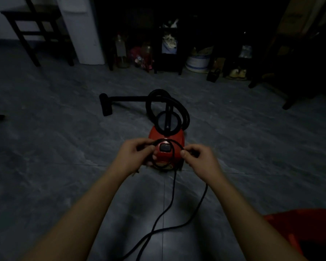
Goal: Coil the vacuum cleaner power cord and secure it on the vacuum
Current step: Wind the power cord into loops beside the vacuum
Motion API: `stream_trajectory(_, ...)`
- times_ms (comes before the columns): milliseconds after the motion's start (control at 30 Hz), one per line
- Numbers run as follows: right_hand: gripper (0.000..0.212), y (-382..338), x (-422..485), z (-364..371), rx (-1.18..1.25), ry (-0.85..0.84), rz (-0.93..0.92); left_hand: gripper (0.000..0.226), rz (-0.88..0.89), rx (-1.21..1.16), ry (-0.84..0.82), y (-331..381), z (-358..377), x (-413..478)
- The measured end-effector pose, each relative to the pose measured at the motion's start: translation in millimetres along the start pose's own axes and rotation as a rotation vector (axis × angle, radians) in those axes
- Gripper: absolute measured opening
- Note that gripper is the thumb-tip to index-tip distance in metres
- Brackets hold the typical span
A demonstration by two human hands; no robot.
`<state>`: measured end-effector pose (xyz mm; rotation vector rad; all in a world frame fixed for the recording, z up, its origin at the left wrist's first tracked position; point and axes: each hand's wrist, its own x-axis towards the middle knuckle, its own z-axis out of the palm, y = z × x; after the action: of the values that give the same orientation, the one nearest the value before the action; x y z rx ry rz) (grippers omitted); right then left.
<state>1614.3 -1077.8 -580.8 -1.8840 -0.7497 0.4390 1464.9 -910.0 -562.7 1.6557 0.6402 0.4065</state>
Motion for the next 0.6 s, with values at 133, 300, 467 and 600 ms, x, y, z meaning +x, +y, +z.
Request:
stream_trajectory(133, 0.009, -1, 4, 1, 0.032, 0.014, -0.016, 0.019, -0.096, -0.316, 0.125, 9, -14, 6)
stream_trajectory(300, 0.016, -4, 2, 7, 0.154, 0.026, 0.042, 0.013, -0.146, -0.464, 0.136, 9, -1, 5)
stream_trajectory(467, 0.012, -10, 3, 10, 0.365, 0.048, 0.127, 0.019, -0.146, -0.440, 0.146, 1, 6, 9)
stream_trajectory(600, 0.012, 1, 7, 4, 0.132, 0.088, 0.027, 0.017, -0.152, -0.358, 0.142, -1, 3, 10)
